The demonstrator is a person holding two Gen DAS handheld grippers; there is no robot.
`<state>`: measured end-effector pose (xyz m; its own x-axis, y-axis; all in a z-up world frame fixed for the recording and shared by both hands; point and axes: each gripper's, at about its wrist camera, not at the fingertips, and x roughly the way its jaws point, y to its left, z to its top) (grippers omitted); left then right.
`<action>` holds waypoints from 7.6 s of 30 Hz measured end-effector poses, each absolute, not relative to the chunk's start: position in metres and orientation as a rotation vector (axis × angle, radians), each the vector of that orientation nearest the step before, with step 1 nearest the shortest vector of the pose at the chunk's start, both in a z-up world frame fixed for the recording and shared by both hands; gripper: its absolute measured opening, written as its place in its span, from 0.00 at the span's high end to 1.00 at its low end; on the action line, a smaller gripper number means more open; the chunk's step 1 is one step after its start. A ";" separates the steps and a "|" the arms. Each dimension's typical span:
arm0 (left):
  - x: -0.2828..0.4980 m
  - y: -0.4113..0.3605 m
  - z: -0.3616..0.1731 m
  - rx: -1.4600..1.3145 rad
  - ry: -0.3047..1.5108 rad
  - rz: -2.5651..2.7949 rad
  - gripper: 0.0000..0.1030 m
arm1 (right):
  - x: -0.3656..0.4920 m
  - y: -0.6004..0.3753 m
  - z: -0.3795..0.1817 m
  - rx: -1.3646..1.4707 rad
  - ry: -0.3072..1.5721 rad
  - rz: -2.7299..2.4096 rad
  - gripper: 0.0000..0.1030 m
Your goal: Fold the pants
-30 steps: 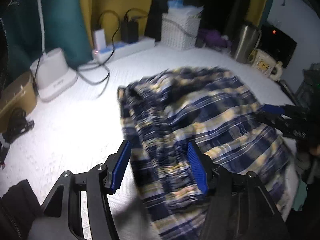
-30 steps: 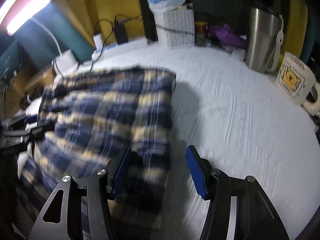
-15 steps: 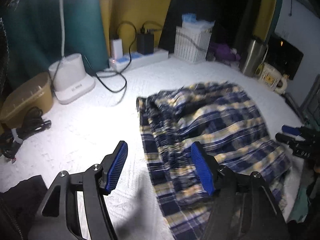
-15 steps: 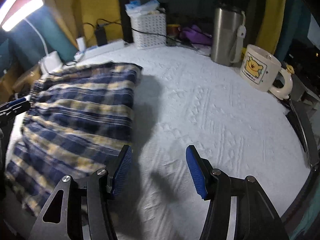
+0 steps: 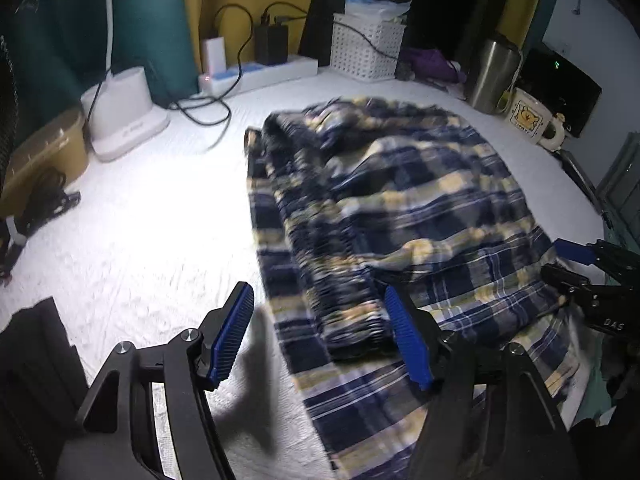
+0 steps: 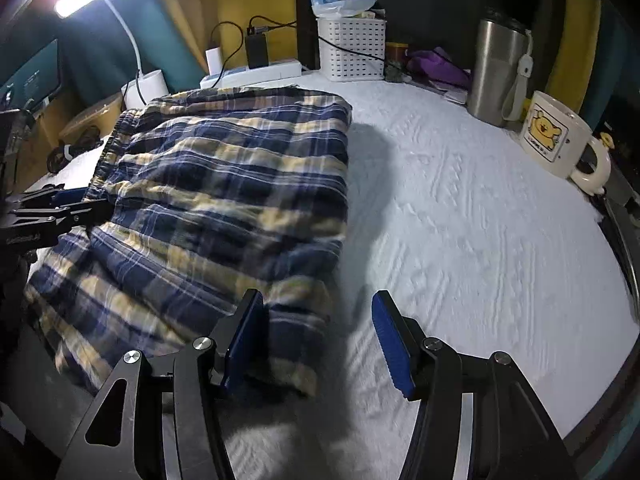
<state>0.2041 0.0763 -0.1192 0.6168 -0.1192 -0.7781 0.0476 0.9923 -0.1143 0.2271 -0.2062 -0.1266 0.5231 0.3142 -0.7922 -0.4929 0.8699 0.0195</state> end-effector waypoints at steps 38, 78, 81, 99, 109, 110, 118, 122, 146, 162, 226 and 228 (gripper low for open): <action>0.190 0.096 -0.098 -0.073 0.876 -0.044 0.24 | 0.209 -0.273 -0.115 -0.131 0.874 0.443 0.39; 0.255 0.095 -0.091 -0.072 0.860 -0.142 0.63 | 0.285 -0.210 -0.117 -0.146 0.879 0.482 0.39; 0.252 0.094 -0.078 -0.073 0.833 -0.116 0.54 | 0.285 -0.212 -0.105 -0.146 0.855 0.487 0.39; 0.269 0.102 -0.095 -0.123 0.866 -0.121 0.20 | 0.324 -0.200 -0.078 -0.144 0.801 0.523 0.33; 0.294 0.093 -0.125 -0.136 0.954 -0.210 0.20 | 0.357 -0.192 -0.104 -0.107 0.872 0.546 0.28; 0.294 0.092 -0.125 -0.125 0.944 -0.208 0.19 | 0.360 -0.191 -0.107 -0.104 0.878 0.548 0.27; 0.300 0.082 -0.129 -0.077 0.916 -0.184 0.16 | 0.374 -0.169 -0.124 -0.101 0.927 0.632 0.19; 0.300 0.076 -0.131 -0.039 0.902 -0.162 0.16 | 0.378 -0.159 -0.127 -0.109 0.930 0.643 0.15; 0.292 0.059 -0.124 0.005 0.853 -0.186 0.63 | 0.369 -0.117 -0.128 -0.201 0.897 0.827 0.66; 0.257 0.048 -0.083 0.010 0.735 -0.154 0.69 | 0.330 -0.131 -0.078 -0.217 0.759 0.837 0.80; -0.004 0.102 0.035 0.011 0.308 0.144 0.72 | 0.069 -0.110 0.085 -0.278 0.271 1.054 0.85; -0.013 0.104 0.036 0.015 0.311 0.159 0.72 | 0.061 -0.105 0.083 -0.274 0.273 1.072 0.85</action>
<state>-0.0133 0.1039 0.0360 0.9396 0.1586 -0.3033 -0.1538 0.9873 0.0397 0.0615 -0.1046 0.0829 0.4519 0.8207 -0.3496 -0.8879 0.4516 -0.0876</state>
